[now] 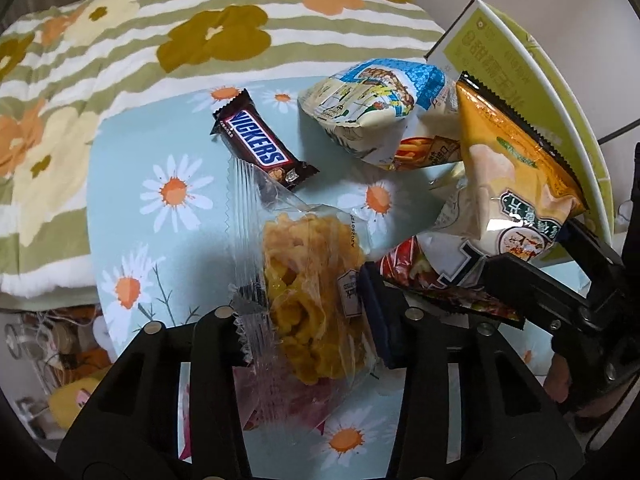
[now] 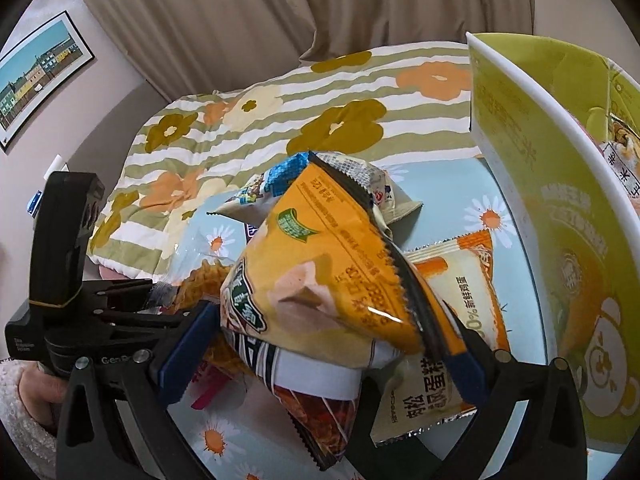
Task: Organize snacks
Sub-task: 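Grasp the clear cracker packet with the left gripper while the right grasps the orange barbecue bag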
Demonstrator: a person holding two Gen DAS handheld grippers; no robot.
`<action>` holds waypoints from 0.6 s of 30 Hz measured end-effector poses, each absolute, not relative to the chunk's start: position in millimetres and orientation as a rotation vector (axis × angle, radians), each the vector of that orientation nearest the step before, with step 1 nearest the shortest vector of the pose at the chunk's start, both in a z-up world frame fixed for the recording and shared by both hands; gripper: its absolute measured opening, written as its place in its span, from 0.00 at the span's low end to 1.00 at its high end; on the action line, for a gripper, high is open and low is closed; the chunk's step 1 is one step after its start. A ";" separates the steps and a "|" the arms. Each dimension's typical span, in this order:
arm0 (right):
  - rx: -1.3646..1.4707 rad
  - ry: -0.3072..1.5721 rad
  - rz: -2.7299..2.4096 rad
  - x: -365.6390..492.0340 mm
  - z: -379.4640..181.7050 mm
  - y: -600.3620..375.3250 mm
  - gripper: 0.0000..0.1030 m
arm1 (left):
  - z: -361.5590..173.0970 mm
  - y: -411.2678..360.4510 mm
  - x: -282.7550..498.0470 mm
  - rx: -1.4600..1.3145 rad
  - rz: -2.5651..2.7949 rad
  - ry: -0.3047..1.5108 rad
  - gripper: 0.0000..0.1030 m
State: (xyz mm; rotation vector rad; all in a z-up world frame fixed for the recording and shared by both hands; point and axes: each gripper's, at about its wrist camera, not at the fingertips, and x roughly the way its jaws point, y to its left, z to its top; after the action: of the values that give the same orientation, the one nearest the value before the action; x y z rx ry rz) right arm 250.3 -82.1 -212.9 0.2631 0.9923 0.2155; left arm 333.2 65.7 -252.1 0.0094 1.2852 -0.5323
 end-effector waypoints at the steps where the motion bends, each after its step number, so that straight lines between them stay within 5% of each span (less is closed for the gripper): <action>1: 0.261 0.991 0.215 250.3 -213.1 -82.2 1.00 | -251.2 66.7 332.9 0.003 -0.533 1.282 0.34; 10: 0.209 0.997 0.223 254.4 -212.7 -74.5 0.99 | -236.3 81.8 329.5 -0.053 -0.492 1.248 0.32; 18: 0.180 1.007 0.239 257.3 -213.7 -69.7 0.84 | -223.9 91.1 326.4 -0.089 -0.473 1.222 0.31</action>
State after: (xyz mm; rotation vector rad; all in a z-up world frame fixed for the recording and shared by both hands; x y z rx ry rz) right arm 257.3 -69.7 -213.7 0.1801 1.0074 0.2394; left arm 326.4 91.1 -223.9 -0.0893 1.2217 -0.4735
